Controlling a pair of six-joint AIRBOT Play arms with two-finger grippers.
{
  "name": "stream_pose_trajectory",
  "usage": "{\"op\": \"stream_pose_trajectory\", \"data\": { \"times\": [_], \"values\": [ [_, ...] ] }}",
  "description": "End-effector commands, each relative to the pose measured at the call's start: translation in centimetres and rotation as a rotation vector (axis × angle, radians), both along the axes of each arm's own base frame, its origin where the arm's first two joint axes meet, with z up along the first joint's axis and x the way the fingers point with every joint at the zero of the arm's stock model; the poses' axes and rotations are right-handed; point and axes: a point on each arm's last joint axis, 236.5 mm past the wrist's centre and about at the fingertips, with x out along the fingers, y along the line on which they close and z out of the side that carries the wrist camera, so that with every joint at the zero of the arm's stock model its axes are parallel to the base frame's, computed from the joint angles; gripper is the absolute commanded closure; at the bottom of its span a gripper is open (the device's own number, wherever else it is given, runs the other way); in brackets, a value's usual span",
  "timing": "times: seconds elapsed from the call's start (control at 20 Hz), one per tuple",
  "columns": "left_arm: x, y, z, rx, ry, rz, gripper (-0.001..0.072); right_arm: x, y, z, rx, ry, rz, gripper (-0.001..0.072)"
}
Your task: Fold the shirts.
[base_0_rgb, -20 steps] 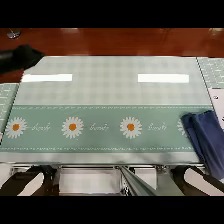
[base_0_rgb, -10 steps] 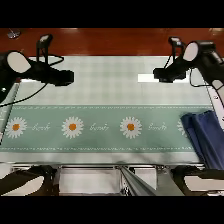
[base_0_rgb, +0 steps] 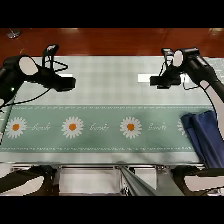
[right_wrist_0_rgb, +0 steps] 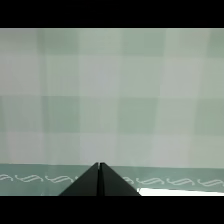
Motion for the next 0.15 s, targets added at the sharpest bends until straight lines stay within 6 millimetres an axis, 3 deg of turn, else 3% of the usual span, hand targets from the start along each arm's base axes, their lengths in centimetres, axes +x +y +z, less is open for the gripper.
{"op": "stream_pose_trajectory", "data": {
  "times": [0.0,0.1],
  "values": [
    [-0.08,0.05,-0.20,0.004,0.007,-0.001,0.0676,-0.06,0.01,-0.11,-0.001,0.004,-0.003,0.0692],
    [-0.08,0.05,-0.20,0.004,0.007,-0.001,0.0677,-0.07,0.01,-0.12,-0.001,0.005,-0.003,0.0692]
  ]
}}
